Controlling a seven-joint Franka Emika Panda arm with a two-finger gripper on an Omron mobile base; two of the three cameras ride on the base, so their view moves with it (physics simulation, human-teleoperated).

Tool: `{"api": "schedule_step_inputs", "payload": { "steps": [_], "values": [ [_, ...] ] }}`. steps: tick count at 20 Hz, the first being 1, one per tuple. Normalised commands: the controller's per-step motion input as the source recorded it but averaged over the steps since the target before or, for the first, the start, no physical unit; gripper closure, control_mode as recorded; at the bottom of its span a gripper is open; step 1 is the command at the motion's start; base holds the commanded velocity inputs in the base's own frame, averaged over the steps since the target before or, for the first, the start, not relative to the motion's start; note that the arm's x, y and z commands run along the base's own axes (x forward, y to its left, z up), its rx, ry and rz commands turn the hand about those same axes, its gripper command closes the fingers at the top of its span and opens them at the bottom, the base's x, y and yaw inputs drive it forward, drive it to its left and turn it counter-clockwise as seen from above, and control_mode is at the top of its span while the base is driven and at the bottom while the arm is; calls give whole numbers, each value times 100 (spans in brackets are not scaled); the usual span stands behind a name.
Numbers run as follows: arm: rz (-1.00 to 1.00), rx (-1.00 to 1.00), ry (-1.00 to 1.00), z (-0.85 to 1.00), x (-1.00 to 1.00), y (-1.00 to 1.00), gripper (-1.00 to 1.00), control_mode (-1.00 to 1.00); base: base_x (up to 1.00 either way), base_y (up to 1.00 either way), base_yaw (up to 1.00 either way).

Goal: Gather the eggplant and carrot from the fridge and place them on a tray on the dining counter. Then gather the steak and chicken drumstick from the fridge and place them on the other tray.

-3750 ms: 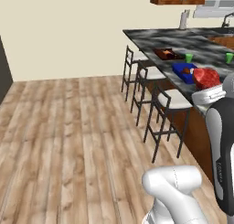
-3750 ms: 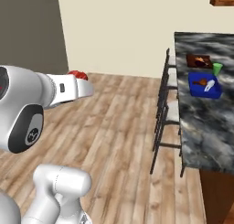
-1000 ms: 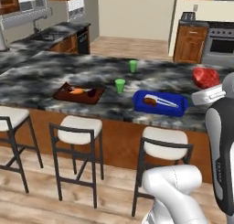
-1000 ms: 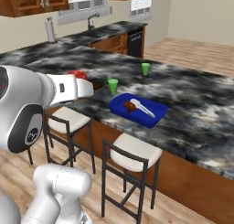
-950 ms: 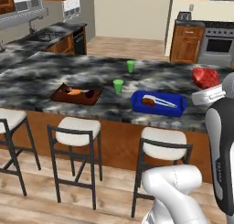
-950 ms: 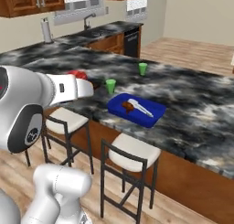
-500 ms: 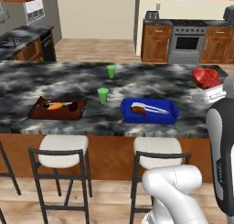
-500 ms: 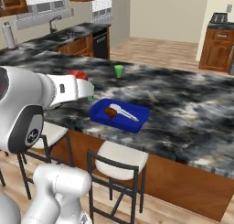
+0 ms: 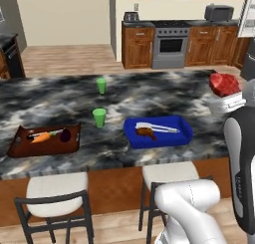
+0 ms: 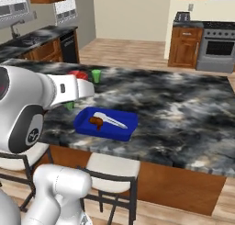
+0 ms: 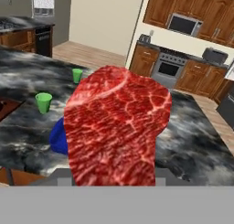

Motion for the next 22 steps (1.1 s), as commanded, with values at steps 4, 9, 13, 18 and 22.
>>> {"api": "schedule_step_inputs", "payload": {
  "steps": [4,9,13,18,22],
  "values": [
    [0,0,0,0,0,0,100,100,78,39,-29],
    [-16,-3,18,-30,76,34,100,-100,17,8,-5],
    [-13,-2,22,-48,95,29,100,-100,0,0,0],
    [-2,0,21,-56,91,9,100,-100,0,0,0],
    [1,0,22,-59,83,0,100,-100,0,0,0]
  ]
}}
